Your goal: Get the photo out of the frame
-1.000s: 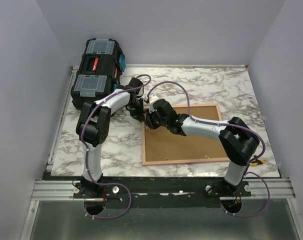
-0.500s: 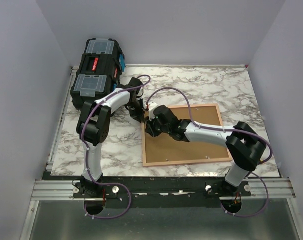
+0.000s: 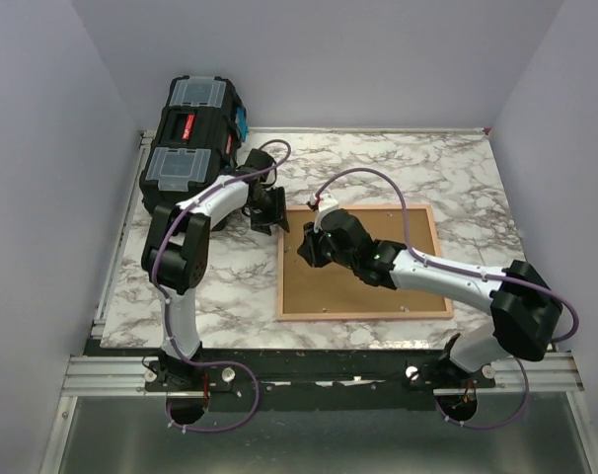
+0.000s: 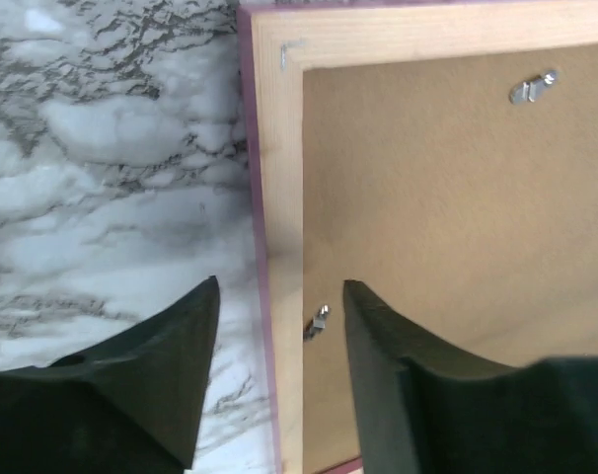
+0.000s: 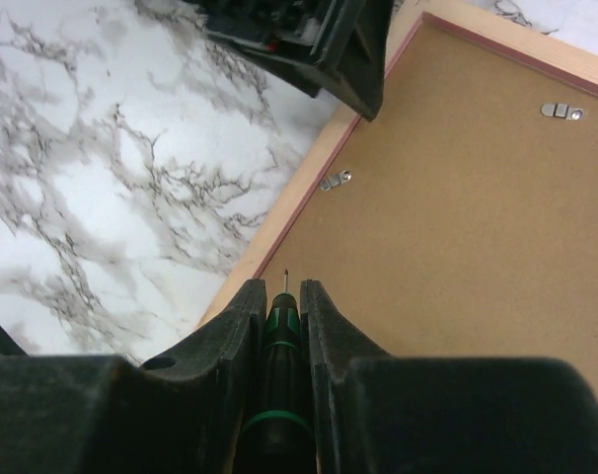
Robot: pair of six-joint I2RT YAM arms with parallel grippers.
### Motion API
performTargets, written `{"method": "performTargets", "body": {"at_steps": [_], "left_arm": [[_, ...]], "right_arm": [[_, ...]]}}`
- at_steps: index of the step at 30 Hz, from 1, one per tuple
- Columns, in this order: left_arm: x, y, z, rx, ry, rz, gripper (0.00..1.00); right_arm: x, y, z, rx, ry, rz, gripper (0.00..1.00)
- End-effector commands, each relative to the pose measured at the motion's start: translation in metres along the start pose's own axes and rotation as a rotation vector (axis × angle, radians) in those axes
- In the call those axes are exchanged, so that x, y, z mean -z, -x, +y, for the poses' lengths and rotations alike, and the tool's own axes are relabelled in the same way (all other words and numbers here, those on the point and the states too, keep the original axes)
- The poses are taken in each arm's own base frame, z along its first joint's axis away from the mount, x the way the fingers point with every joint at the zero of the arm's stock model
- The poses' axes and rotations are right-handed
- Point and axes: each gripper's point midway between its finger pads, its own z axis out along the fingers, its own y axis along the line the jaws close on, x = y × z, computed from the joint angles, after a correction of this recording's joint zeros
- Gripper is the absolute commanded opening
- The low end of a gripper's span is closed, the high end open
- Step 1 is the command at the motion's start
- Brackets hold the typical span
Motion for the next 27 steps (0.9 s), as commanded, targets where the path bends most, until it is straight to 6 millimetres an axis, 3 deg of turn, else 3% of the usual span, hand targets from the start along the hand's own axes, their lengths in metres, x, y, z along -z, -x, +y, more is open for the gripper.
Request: {"method": "performTargets", "body": {"at_steps": [1,5,9,16,18,21,27], "left_arm": [[0.045,0.008,-0.015,-0.032,-0.064,-0.123,0.57],[0.061,-0.017,-0.003,-0.033,-0.049,-0.143,0.56],[0.064,-0.050,0.016,-0.027,-0.027,-0.130,0.53],[0.050,-0.110,-0.001,-0.028,-0.172,-0.062,0.57],[0.038,-0.127,-0.015,-0.040,-0.196,-0.037,0.53],[0.031,-0.131,-0.017,-0.029,-0.190,-0.032,0.44],[0.023,-0.135,-0.008,-0.020,-0.148,-0.019,0.39]], "right_arm": [[-0.015,0.003,-0.012,-0.087,-0.058,0.003,0.01],[-0.036,0.009,-0.020,-0.125,-0.065,-0.009,0.01],[-0.048,0.017,-0.026,-0.137,-0.060,-0.027,0.01],[-0.062,0.023,-0.024,-0.139,-0.047,-0.024,0.01],[-0.074,0.022,-0.022,-0.136,-0.043,-0.013,0.01],[-0.080,0.021,-0.022,-0.130,-0.042,-0.006,0.01],[-0.084,0.017,-0.022,-0.122,-0.041,0.005,0.01]]}}
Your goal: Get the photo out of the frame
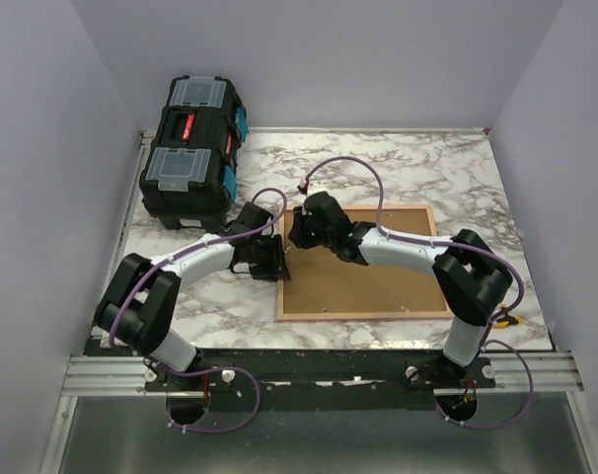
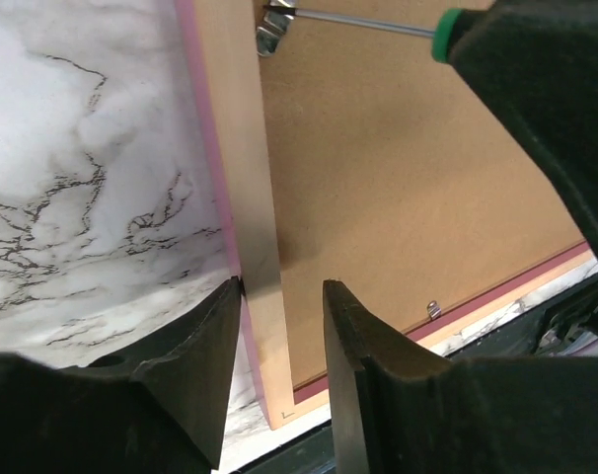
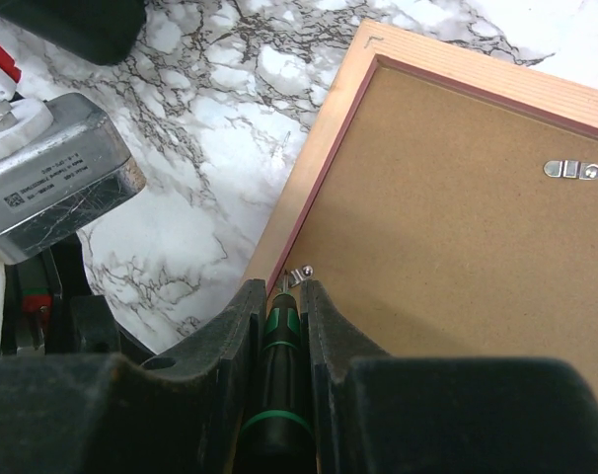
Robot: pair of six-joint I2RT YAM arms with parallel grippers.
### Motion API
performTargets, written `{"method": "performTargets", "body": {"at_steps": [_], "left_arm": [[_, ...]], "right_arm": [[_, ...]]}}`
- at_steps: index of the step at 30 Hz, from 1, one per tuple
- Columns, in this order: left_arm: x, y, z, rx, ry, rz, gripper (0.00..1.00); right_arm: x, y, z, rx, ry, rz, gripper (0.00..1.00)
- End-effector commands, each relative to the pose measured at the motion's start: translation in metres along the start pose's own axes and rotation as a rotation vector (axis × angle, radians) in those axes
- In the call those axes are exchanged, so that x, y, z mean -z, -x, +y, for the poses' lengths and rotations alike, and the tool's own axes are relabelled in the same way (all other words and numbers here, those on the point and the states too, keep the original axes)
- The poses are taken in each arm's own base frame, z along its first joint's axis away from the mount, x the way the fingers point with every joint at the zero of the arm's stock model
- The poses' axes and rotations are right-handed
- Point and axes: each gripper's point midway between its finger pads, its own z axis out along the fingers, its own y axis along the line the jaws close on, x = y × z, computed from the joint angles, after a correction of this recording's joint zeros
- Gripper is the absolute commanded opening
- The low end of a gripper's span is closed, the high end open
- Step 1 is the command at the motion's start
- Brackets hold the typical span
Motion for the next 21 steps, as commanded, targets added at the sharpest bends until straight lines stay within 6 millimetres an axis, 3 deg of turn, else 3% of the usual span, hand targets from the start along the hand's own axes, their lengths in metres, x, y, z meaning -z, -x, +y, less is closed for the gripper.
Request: {"method": "performTargets", "body": {"at_steps": [1,16,21], "left_arm": [[-0.008,0.004,0.003,0.015,0.008,-0.017,0.37],[-0.010,-0.001,0.018,0.026,0.071,-0.020,0.34],[-0.013,-0.003,0.023,0.035,0.086,-0.012,0.31]], "right_arm": [[-0.004,0.009,0.006,0.006,0.018,-0.022,0.01],[-0.009,-0.005,0.010,0.021,0.058,0.026,0.01],[-0.007,-0.014,0.002,0.039,0.021,0.053,0.01]]}}
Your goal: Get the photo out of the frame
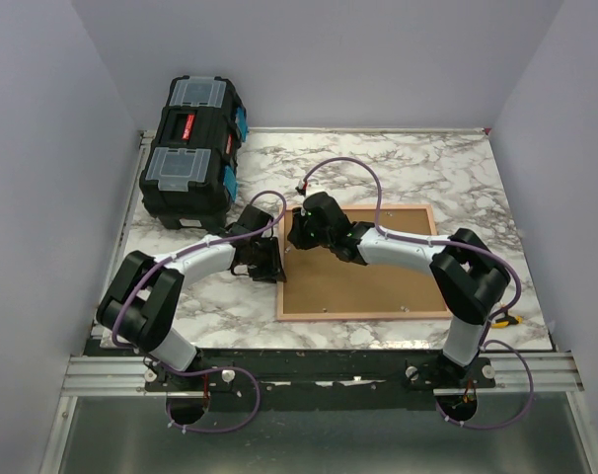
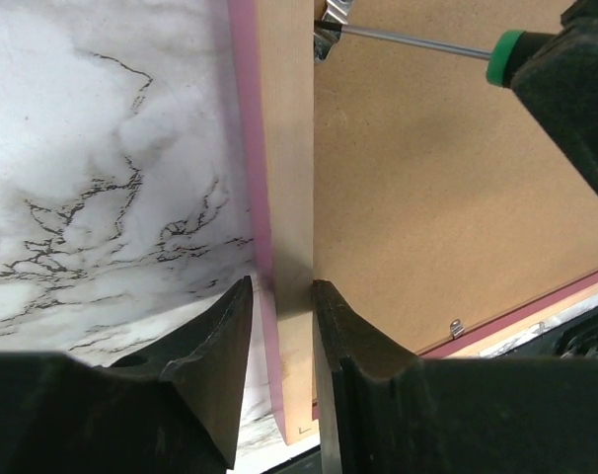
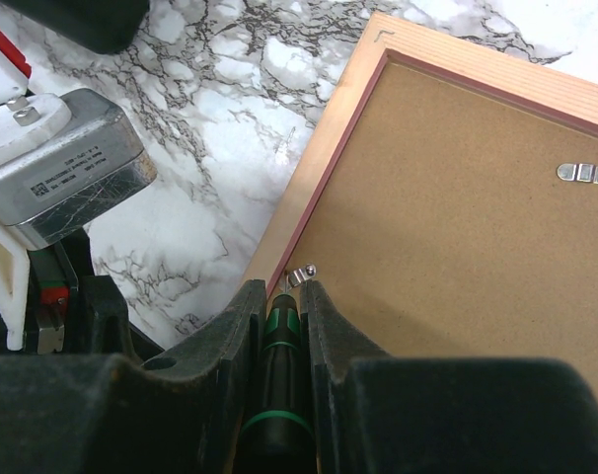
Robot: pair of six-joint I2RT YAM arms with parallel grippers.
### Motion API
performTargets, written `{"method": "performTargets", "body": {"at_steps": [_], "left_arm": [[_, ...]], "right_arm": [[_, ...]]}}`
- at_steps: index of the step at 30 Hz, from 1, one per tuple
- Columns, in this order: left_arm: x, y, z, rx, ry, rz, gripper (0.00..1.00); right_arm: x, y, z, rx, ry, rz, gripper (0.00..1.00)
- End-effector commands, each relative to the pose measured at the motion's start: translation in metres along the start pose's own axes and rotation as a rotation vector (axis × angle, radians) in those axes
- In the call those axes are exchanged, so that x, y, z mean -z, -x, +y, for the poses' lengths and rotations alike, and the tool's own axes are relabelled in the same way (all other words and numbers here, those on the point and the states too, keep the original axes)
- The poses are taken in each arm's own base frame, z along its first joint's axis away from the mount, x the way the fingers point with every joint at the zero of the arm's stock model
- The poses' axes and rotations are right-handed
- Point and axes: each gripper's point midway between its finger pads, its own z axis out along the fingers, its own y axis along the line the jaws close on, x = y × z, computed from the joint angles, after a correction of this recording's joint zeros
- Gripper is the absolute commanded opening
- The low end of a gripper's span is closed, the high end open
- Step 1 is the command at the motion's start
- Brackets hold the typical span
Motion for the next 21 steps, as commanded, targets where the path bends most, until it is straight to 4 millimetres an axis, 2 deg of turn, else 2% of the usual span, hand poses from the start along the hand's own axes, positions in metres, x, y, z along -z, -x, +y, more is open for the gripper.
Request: {"method": "performTargets", "body": {"at_steps": [1,6,11,12,21], "left_arm": [[-0.006,-0.002,0.009,0.011,0.038,-0.001,0.30],[-0.008,-0.003,0.013,0.014,0.052,0.002,0.30],[-0.009,-0.004,0.015,0.017,0.059,0.005,0.29],[-0.008,-0.004,0.015,0.018,0.061,0.005,0.29],[-0.010,-0.006,0.016,0.018,0.063,0.014,0.29]], "right_arm": [[-0.003,-0.008,-0.003,0.028,-0.012,0.035,0.01],[0.001,-0.013,-0.008,0.041,-0.030,0.058,0.01],[0.005,-0.010,-0.005,0.048,-0.019,0.049,0.01],[0.007,-0.015,-0.008,0.051,-0.028,0.071,0.01],[0.015,-0.012,-0.006,0.059,-0.023,0.068,0.01]]}}
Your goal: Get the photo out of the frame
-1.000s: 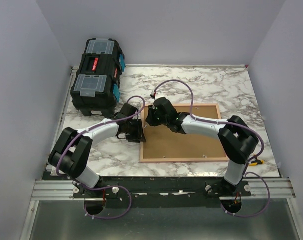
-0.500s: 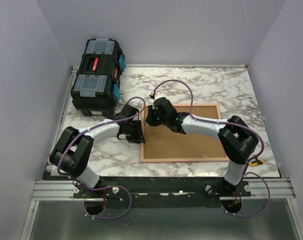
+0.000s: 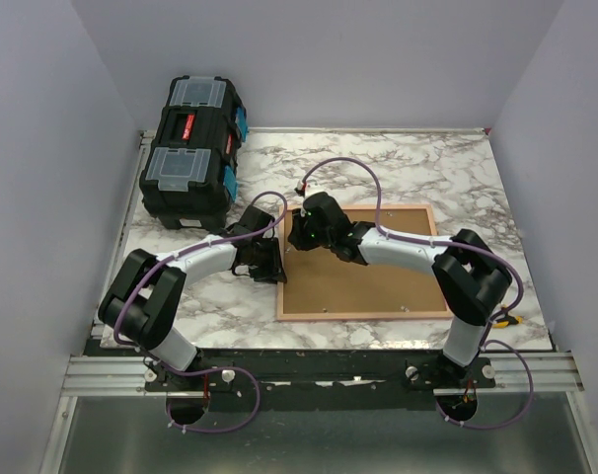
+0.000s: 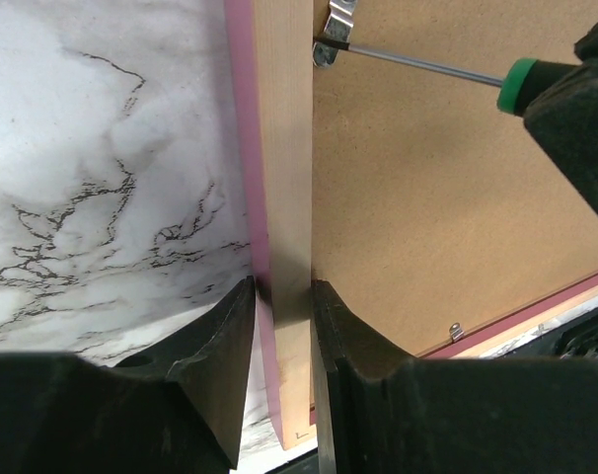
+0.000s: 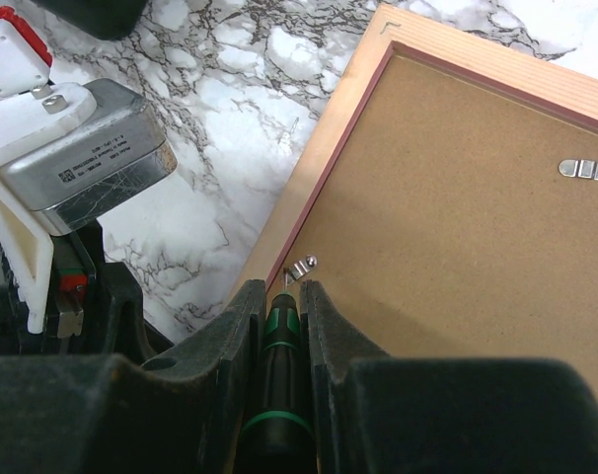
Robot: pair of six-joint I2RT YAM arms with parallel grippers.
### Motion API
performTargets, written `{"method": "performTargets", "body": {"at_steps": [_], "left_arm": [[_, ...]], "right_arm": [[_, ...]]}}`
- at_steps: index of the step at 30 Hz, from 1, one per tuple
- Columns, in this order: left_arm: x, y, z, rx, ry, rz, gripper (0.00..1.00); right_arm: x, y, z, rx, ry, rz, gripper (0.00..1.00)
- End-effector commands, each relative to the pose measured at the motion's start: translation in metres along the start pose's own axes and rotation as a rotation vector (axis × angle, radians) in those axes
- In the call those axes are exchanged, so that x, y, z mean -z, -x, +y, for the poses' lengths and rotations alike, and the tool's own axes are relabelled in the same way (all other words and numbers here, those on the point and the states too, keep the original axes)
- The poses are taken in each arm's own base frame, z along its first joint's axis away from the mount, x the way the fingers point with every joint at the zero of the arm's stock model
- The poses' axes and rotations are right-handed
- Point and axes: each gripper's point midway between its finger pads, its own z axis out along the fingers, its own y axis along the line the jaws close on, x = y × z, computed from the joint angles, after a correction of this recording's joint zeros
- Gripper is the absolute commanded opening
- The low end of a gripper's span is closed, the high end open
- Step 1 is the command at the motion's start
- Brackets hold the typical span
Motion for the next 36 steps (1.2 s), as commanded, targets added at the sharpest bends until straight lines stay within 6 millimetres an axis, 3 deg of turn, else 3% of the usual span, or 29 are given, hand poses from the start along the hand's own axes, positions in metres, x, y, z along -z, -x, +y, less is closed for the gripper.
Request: {"method": "performTargets", "body": {"at_steps": [1,8,13,18,21,23,25,28,31,35,36], "left_arm": [[-0.006,-0.005,0.013,0.003,0.049,0.011,0.29],[-0.008,-0.009,0.015,0.007,0.047,0.020,0.29],[-0.003,-0.004,0.013,-0.003,0.045,-0.003,0.31],[0.001,-0.001,0.016,-0.024,0.083,-0.030,0.44],[-0.004,-0.004,0.018,-0.043,0.118,-0.026,0.45],[-0.009,-0.004,0.019,-0.051,0.142,-0.015,0.40],[-0.011,0.001,0.025,-0.053,0.203,-0.003,0.27],[-0.004,0.027,0.042,-0.078,0.354,-0.039,0.12],[0.001,0.061,0.054,-0.109,0.458,-0.053,0.05],[0.006,0.122,0.049,-0.180,0.475,-0.098,0.05],[0.003,0.132,0.049,-0.179,0.471,-0.089,0.10]], "right_arm": [[0.012,-0.009,-0.004,0.032,-0.017,0.049,0.01],[0.019,0.033,0.005,-0.018,-0.014,-0.061,0.01],[0.023,0.042,0.007,-0.008,-0.008,-0.071,0.01],[0.064,0.044,-0.018,0.003,-0.119,-0.102,0.01],[0.091,0.040,-0.032,0.003,-0.166,-0.113,0.01],[0.108,0.038,-0.038,-0.008,-0.190,-0.125,0.01],[0.125,0.035,-0.044,-0.026,-0.209,-0.137,0.01],[0.147,0.030,-0.051,-0.054,-0.220,-0.157,0.01],[0.161,0.025,-0.056,-0.061,-0.232,-0.167,0.01],[0.174,0.020,-0.062,-0.065,-0.251,-0.166,0.01],[0.178,0.021,-0.062,-0.068,-0.248,-0.172,0.01]]}}
